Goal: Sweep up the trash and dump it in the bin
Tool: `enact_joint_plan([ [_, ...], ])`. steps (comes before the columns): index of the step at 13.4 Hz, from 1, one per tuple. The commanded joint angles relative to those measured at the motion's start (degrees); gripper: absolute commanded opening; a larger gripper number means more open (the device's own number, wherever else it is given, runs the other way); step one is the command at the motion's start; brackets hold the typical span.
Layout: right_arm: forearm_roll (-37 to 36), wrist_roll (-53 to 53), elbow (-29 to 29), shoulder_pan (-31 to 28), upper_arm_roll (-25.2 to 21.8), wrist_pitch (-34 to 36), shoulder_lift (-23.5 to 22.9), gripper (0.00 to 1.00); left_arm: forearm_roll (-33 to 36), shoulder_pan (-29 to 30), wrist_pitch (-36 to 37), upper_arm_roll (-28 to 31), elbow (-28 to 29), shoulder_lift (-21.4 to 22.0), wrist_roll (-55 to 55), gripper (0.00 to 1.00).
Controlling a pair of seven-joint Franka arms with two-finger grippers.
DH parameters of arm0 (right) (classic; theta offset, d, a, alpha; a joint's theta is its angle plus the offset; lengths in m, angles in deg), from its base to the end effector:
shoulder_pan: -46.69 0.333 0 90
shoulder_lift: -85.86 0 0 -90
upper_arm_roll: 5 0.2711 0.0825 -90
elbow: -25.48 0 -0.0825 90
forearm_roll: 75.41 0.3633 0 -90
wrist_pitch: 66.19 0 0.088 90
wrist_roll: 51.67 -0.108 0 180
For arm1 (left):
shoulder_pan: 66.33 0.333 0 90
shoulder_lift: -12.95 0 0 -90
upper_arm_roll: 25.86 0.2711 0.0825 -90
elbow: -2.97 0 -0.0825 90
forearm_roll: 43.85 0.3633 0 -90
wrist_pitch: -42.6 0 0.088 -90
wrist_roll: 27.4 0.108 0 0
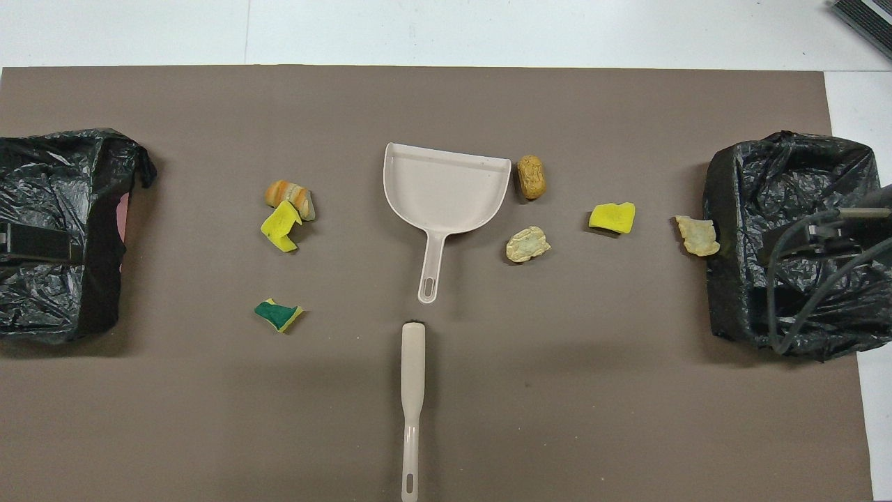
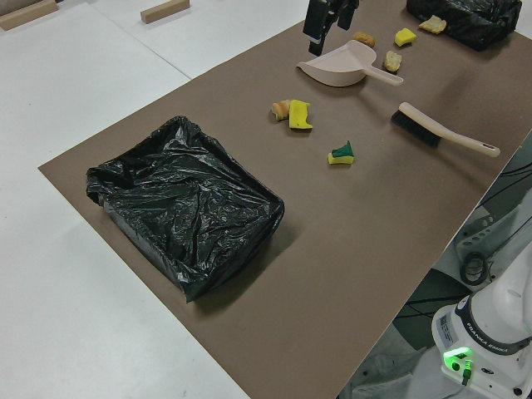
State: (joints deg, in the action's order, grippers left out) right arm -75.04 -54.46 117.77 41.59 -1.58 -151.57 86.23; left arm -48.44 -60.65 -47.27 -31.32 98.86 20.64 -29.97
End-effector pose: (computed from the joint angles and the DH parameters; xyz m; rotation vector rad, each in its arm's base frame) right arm 0.5215 -0.0145 0.5576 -3.1291 0.1219 0.1790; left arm 0.4973 -0.0097 0.6011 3.0725 0.0738 0.0418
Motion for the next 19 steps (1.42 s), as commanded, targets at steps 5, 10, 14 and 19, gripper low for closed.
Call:
enact_joint_plan([
  [5,0.0,-0.8,-1.0,-0.3,0.3,0.5,-0.5,1.0,-0.8,0.0,0.6,0.0,-0.2,0.4,-0.1,1.0],
  [10,0.0,-0.8,-1.0,-0.3,0.3,0.5,-0.5,1.0,-0.9,-0.5,-0.5,-1.7,0.5,0.8,-0.4,1.0],
  [14,0.0,-0.8,-1.0,-0.3,0.3,0.5,-0.5,1.0,-1.0,-2.2,-0.8,-1.7,1.7,0.8,-0.4,1.0],
  [19,0.0,-0.8,-1.0,-0.3,0.3,0.5,-0.5,1.0,-1.2,-4.5,-5.5,-1.8,2.6,-0.6,-0.2,1.0],
])
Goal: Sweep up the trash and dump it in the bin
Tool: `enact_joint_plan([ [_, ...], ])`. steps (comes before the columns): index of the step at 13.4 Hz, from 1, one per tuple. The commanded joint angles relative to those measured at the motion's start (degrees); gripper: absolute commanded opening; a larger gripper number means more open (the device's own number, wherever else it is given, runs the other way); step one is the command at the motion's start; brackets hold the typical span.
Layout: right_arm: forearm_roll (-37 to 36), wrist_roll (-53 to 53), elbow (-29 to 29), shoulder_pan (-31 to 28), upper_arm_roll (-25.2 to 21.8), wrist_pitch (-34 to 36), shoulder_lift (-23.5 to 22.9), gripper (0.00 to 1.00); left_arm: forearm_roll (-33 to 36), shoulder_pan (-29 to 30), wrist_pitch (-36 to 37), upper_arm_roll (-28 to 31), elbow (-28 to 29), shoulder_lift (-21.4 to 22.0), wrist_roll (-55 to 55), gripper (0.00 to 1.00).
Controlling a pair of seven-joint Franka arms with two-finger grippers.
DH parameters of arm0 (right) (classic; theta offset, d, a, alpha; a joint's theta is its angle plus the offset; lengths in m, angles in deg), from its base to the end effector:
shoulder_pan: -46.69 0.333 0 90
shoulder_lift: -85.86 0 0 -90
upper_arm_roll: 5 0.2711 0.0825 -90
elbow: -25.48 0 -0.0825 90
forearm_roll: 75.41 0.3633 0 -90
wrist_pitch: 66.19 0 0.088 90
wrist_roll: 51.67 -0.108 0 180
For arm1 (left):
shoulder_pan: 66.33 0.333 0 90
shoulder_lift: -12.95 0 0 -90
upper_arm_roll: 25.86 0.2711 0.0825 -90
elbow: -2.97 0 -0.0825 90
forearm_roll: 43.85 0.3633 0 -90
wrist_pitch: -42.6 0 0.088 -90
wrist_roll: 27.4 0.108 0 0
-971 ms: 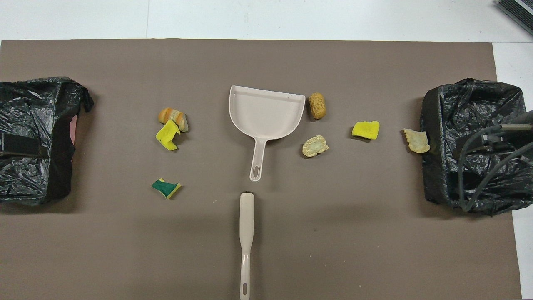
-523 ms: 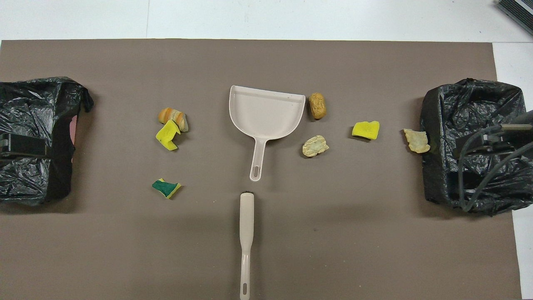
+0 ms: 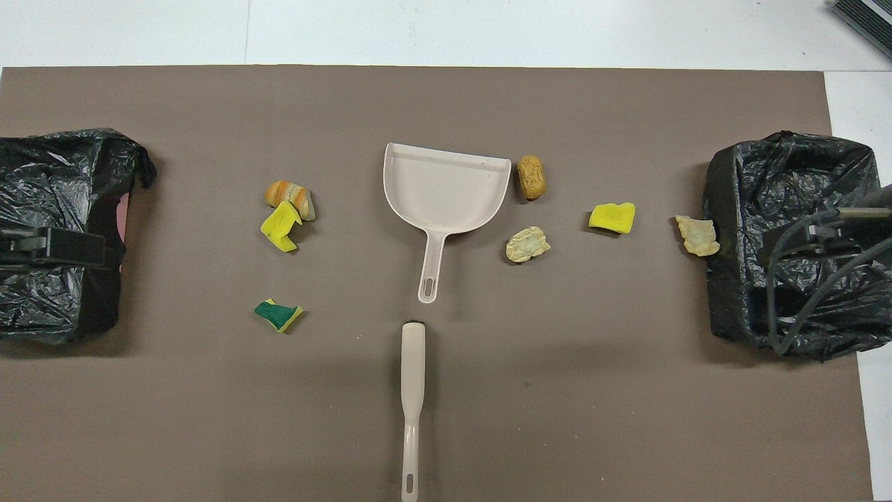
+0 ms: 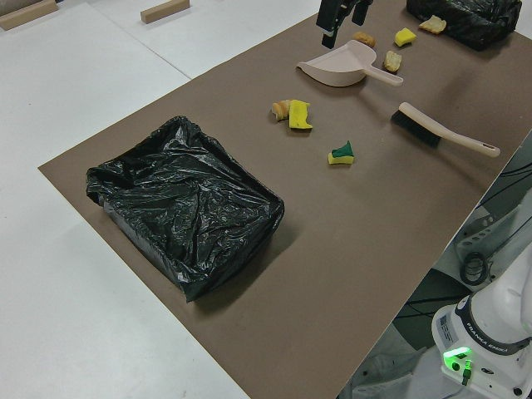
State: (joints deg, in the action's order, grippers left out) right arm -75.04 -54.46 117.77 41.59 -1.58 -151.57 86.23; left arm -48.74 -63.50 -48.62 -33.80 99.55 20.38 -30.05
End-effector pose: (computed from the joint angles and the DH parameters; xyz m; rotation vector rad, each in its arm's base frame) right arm 0.5215 -0.0145 0.5576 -3.1291 0.1219 0.1790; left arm 0.4978 -0.0577 0.5952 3.0709 -0.0641 0.0465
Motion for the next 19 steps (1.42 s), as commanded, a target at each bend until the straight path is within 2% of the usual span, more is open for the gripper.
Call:
enact_joint_plan([
  [1,0.0,-0.8,-1.0,-0.3,0.3,0.5,-0.5,1.0,-1.0,-2.4,-7.2,0.6,3.3,-0.3,-0.2,1.0],
  [5,-0.1,-0.8,-1.0,-0.3,0.3,0.5,-0.5,1.0,-1.0,-6.9,-9.3,0.7,7.0,0.3,-4.9,1.0],
  [9,-0.1,-0.8,-1.0,-0.3,0.3,0.5,-0.5,1.0,-1.0,-14.4,-11.9,0.7,11.9,0.7,-8.4,1.0],
  [15,0.0,-0.8,-1.0,-0.3,0.3,0.5,-0.5,1.0,-1.0,-29.1,-13.4,0.7,22.2,2.9,-15.6,1.0],
  [17,0.0,-0.8,-1.0,-0.3,0.3,0.5,-0.5,1.0,-1.0,-34.4,-17.6,0.6,27.8,4.3,-19.3,1.0],
  [19,0.0,-0.8,-1.0,-0.3,0.3,0.5,-0.5,1.0,-1.0,-41.8,-22.2,0.6,31.6,2.0,-24.0,1.0],
])
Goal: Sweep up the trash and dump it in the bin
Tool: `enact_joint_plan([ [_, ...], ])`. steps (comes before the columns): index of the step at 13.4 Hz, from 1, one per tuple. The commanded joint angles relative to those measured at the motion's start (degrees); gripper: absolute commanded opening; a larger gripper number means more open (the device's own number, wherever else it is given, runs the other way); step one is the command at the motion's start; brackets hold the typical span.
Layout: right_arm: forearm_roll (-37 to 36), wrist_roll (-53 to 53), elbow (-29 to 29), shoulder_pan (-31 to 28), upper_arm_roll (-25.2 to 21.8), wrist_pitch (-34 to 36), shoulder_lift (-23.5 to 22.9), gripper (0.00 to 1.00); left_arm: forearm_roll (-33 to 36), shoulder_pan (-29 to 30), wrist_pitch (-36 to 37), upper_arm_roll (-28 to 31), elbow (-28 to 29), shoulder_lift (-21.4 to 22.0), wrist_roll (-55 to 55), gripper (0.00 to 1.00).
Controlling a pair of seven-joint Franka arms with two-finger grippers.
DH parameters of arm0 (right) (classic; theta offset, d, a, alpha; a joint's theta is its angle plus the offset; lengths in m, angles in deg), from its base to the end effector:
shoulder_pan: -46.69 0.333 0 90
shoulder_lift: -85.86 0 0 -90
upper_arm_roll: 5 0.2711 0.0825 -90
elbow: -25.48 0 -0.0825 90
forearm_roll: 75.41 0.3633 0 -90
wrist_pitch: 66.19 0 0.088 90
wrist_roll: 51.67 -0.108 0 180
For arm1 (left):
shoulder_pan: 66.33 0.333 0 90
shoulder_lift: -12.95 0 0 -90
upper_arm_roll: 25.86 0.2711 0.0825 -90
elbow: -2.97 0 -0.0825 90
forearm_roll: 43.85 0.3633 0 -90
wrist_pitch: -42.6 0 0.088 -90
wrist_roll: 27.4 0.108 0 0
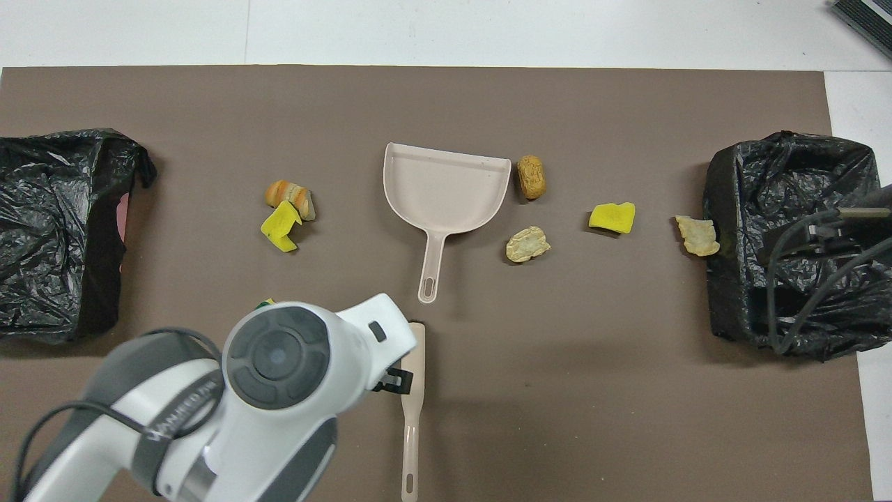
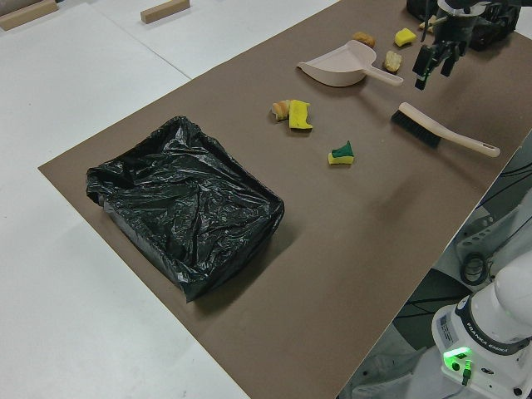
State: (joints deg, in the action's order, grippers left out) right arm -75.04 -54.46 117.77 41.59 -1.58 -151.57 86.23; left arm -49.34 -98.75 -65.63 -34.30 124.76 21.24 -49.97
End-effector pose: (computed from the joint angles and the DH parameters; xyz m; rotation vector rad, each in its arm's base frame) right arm 0.5215 -0.0145 0.5576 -3.1291 0.1219 0.1790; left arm 0.3625 -0.3247 0.4277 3.0959 -0.4402 -0.1802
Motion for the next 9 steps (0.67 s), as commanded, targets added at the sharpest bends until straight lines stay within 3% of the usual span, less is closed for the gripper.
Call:
enact_joint_plan([
  [1,-0.1,-0.8,-1.0,-0.3,0.3,0.5,-0.5,1.0,-0.4,-8.9,-7.4,1.2,8.4,1.0,-6.2,1.0],
  [5,0.0,-0.8,-1.0,-0.3,0.3,0.5,-0.5,1.0,-0.5,-15.3,-14.1,1.1,14.6,-0.1,-10.0,1.0],
  [9,-0.1,-0.8,-1.0,-0.3,0.3,0.5,-0.5,1.0,-0.5,-15.9,-18.5,1.1,18.2,-0.4,-10.1,1.0],
])
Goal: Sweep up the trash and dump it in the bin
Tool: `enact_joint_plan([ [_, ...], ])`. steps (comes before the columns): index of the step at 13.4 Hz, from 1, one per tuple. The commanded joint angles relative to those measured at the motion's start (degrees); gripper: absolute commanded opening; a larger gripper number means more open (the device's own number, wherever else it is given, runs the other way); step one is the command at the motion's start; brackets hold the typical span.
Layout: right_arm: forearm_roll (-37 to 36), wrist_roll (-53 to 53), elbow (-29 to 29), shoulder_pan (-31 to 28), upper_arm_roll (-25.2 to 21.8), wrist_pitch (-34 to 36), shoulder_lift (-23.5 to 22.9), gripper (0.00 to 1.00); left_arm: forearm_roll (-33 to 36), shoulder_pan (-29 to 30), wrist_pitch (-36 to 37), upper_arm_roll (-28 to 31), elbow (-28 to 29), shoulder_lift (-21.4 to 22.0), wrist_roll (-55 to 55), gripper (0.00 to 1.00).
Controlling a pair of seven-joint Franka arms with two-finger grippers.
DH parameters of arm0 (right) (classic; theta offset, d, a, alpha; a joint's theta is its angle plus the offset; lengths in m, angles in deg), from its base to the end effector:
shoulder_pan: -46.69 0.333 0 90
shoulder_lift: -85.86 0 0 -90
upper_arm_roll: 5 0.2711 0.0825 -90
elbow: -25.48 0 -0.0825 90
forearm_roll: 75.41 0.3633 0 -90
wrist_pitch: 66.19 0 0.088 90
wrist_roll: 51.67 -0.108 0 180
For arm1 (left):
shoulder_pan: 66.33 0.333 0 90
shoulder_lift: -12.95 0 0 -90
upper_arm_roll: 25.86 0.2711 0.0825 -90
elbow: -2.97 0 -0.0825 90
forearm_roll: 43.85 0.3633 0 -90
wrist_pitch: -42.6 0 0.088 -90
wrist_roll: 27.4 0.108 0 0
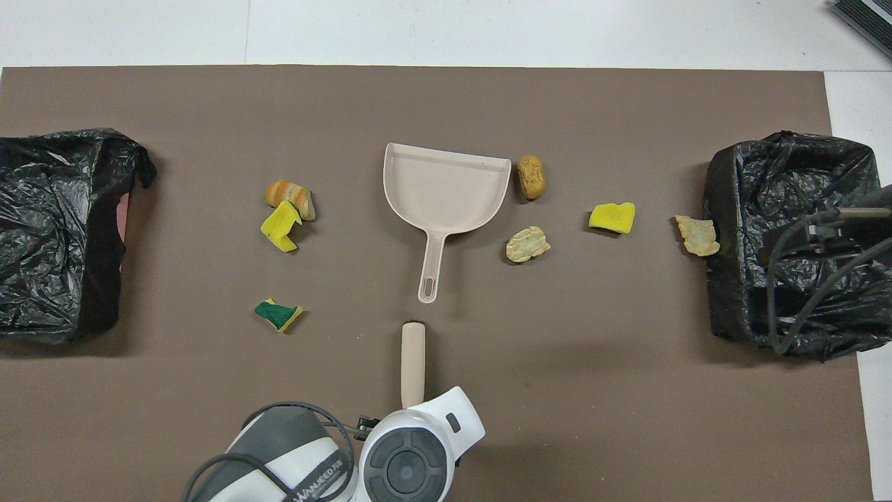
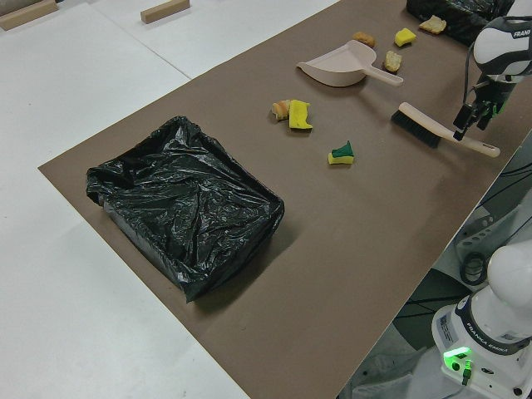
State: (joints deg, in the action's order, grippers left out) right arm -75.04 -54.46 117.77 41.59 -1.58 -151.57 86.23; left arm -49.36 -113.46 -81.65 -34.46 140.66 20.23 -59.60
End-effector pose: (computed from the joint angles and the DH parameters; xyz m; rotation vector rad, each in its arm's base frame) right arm 0.5215 -0.0145 0.5576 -3.1291 0.1219 0.1790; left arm 0.2529 -0.3766 0.3223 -3.0552 0.5402 0.1831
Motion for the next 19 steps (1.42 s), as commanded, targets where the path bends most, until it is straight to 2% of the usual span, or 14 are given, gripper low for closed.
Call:
enact_joint_plan([
  [1,-1.3,-0.9,-1.0,-0.3,0.2,1.0,-0.5,1.0,-0.5,-1.2,-3.9,1.2,2.9,0.6,-0.5,1.0],
  [3,-1.2,0.7,1.5,-1.0,0.3,-1.8,0.4,1.0,-0.5,-1.2,-4.3,1.2,3.6,0.6,-0.3,1.0],
  [4,-1.1,2.9,5.4,-0.3,0.2,-8.1,2.5,1.0,-0.5,-1.4,-4.2,1.1,3.9,0.6,-0.6,1.0],
  [5,-0.3,4.7,7.8,-0.3,0.3,-11.5,3.1,1.0,-0.5,-1.7,-4.2,1.1,3.8,0.7,-1.0,1.0],
  [6,0.0,4.8,7.5,0.4,0.4,-12.0,1.8,1.0,-0.5,-2.0,-4.1,1.1,3.9,0.8,-0.9,0.78],
  [7,0.2,4.4,7.1,2.6,0.4,-12.2,1.2,1.0,-0.5,-2.0,-4.1,1.1,3.6,0.7,-0.9,0.63],
  [8,0.3,4.0,7.0,3.9,0.4,-12.5,1.0,1.0,-0.5,-2.0,-3.6,1.1,3.3,0.5,-0.9,0.41],
  [9,0.7,3.2,6.3,5.2,0.4,-12.8,-0.4,1.0,-0.6,-2.0,-3.5,1.2,3.1,0.5,-0.9,0.13],
  [10,1.0,1.3,5.4,6.8,0.4,-13.1,-1.5,1.0,-0.6,-1.6,-3.0,1.2,2.9,0.3,-0.3,0.0],
  [13,1.6,-4.0,5.0,11.4,0.4,-17.4,-4.0,1.0,-0.6,-1.0,0.0,1.5,1.0,0.5,0.0,0.0],
  [15,1.5,-8.2,4.7,13.6,0.4,-19.6,-5.7,1.0,-0.6,2.1,2.0,1.7,-0.3,0.9,2.0,0.0],
  [19,4.0,-11.6,3.9,16.3,0.4,-22.3,-10.2,1.0,0.2,9.2,11.6,2.0,-3.8,3.5,4.8,0.0],
])
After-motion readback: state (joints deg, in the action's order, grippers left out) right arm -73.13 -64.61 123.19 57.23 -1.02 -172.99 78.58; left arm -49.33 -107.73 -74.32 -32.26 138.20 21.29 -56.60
